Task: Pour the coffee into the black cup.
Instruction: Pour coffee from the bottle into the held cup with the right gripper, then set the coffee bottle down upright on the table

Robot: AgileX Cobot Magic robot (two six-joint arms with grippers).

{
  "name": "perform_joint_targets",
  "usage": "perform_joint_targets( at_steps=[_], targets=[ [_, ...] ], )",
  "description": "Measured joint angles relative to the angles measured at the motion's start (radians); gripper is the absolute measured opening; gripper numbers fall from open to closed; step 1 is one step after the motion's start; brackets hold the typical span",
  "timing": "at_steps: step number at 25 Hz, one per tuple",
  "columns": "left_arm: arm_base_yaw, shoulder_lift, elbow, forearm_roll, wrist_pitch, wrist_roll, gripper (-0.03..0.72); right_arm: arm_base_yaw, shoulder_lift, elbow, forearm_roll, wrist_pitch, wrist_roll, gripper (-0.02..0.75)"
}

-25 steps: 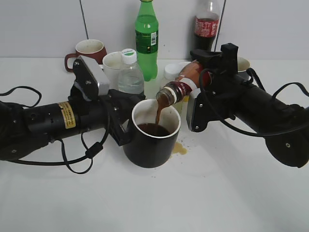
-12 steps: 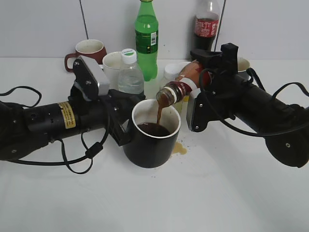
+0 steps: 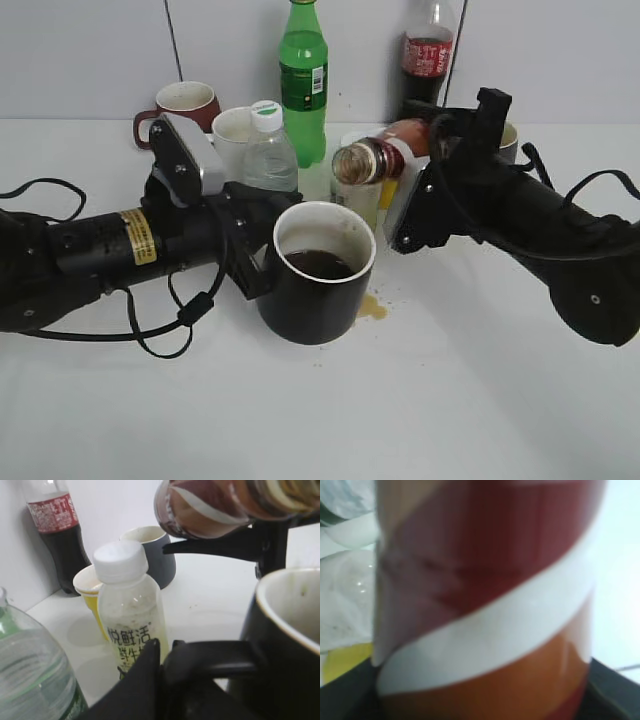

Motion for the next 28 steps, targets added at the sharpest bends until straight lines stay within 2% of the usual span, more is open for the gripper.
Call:
perform_joint_targets(
  at_steps=[8, 13, 18, 23, 28],
  targets=[
    [0.0, 0.0, 0.0, -0.017, -0.052, 0.0, 0.04, 0.0, 0.0, 0.0, 0.133, 0.0, 0.321, 0.504],
    [0.001, 0.0, 0.0, -0.093, -0.055, 0.0, 0.039, 0.0, 0.0, 0.006, 0.195, 0.0, 0.569, 0.504],
    [0.003, -0.005, 0.03, -0.197, -0.092, 0.0, 0.039, 0.0, -0.001, 0.079, 0.239, -0.001, 0.837, 0.504],
    [0.01, -0.05, 0.118, -0.356, -0.102, 0.001, 0.039, 0.0, -0.001, 0.164, 0.277, 0.0, 1.068, 0.504],
    [0.065, -0.098, 0.197, -0.468, -0.104, 0.046, 0.039, 0.0, -0.001, 0.258, 0.329, 0.0, 1.228, 0.504]
  ],
)
